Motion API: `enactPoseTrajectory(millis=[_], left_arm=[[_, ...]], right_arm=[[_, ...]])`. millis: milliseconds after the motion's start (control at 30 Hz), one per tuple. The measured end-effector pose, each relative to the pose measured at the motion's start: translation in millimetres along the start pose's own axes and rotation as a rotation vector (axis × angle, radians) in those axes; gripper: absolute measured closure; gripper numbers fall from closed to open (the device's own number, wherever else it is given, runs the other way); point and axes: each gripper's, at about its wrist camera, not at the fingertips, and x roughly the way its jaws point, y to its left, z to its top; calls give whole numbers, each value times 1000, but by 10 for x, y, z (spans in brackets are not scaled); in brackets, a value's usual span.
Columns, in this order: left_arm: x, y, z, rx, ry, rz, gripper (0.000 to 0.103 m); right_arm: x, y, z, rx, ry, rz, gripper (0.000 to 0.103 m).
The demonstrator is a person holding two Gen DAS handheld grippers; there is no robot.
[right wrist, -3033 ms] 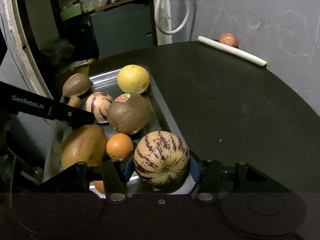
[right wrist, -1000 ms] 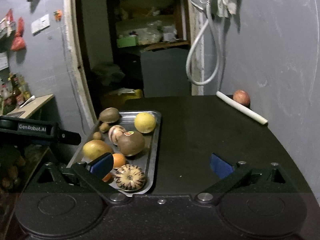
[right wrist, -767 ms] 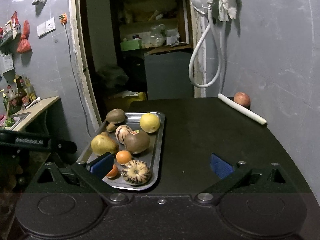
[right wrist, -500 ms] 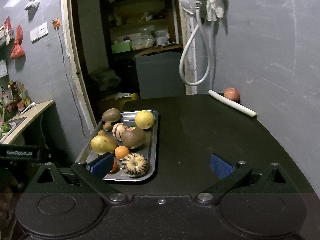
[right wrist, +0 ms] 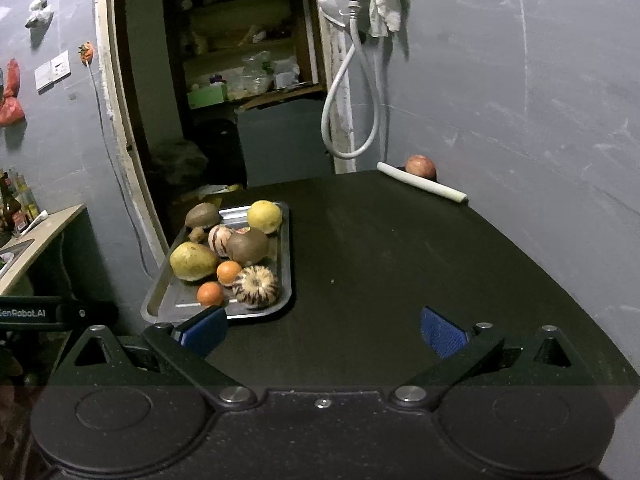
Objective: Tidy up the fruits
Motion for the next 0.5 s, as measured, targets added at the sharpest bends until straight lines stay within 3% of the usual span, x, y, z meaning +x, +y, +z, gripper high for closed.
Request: enactPoseTrajectory(millis=[500], left_arm=[[-197,48,-258,48,33,-10,1]], right_arm=[[-275,135,-258,23,11,-23,1]])
